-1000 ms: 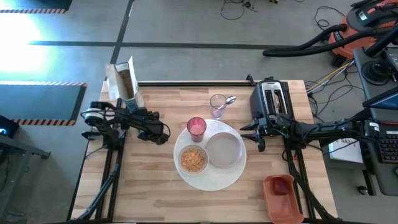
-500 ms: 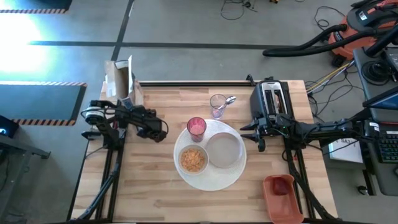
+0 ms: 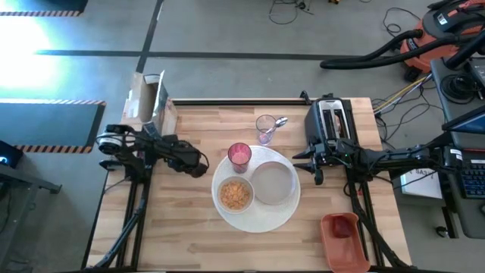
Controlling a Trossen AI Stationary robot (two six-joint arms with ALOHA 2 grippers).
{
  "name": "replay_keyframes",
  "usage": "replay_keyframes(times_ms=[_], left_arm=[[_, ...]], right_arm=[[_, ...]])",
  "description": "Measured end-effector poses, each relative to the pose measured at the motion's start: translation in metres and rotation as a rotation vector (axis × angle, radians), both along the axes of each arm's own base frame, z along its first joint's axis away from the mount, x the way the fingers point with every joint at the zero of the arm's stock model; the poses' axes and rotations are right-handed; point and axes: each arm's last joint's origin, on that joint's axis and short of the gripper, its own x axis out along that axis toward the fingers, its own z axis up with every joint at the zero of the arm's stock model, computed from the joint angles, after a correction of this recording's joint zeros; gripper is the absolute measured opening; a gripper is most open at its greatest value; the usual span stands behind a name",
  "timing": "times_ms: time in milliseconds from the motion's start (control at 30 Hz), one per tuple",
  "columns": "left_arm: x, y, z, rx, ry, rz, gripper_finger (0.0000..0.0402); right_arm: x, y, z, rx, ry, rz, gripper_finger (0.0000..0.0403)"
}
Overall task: Arrange a breakfast setting
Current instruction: Pour the cereal from the blue cereal box into the white bowl, then put the red apple on the white tablemat to the top of the brown plate
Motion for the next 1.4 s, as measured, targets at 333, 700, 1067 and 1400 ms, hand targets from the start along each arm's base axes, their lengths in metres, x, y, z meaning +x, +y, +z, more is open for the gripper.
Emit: replay_keyframes(times_ms=[333, 700, 1067, 1400], left_arm=[[0.018, -0.036, 0.021, -0.235, -0.089, -0.123, 0.0337], [0.046, -0.1, 0.056, -0.255, -0.281, -0.515, 0.0337], [0.065, -0.139, 0.112, -0.382, -0.388, -0.76, 0.0337], [0.071, -0.161, 0.152, -0.426, -0.557, -0.851, 0.0337]], right_arm=[[0.0, 0.0, 0.0, 0.0, 0.0, 0.0, 0.0139], [0.0, 0.0, 0.0, 0.0, 0.0, 0.0, 0.0139], [0.0, 0.0, 0.0, 0.0, 0.0, -0.001, 0.0139], [0.0, 0.0, 0.0, 0.0, -0.001, 0.0, 0.0139]])
